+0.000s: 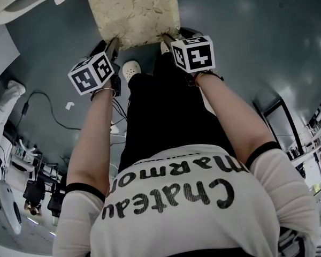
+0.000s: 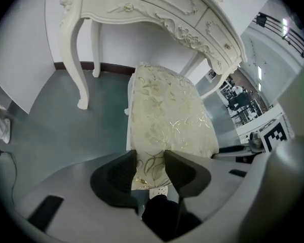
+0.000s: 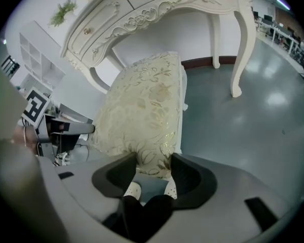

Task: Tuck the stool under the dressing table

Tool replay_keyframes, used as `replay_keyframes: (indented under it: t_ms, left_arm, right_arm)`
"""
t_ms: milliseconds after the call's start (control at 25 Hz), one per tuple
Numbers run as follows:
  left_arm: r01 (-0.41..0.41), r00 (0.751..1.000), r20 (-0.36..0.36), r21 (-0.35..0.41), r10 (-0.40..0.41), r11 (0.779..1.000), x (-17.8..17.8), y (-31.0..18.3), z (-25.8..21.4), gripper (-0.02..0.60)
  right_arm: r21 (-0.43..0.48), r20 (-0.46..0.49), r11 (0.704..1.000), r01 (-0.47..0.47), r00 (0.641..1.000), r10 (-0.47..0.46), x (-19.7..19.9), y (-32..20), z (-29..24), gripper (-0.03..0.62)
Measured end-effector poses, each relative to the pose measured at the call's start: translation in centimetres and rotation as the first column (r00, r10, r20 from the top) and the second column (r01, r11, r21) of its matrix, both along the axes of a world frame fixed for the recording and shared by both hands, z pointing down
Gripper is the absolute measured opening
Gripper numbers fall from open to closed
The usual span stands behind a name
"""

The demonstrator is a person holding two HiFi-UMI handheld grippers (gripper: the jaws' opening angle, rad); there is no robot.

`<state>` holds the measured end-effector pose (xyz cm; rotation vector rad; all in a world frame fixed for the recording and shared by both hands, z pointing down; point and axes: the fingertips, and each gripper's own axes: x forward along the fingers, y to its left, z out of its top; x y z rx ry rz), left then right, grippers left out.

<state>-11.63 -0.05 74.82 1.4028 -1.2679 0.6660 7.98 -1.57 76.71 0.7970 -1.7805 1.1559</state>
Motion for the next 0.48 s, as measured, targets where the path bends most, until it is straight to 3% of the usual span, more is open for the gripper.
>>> replay_keyframes:
  t_ms: [200,480]
  left_arm:
    - [0.021,1.000,0.019,0.012,-0.022,1.000,1.2,-2.7,0.1,0.181]
    - [0.038,0.998,0.047,0.037,-0.040,0.999,1.4,-6.5,0.5,0.183]
  right_arm:
    - [0.052,0.002,0.997,0.054,0.999,-0.055,1.1,-3.6,-0.1,0.233]
    - [0.120,0.025,0.991,0.051,0.998,-0.054,1.2,-7.8,0.1,0.233]
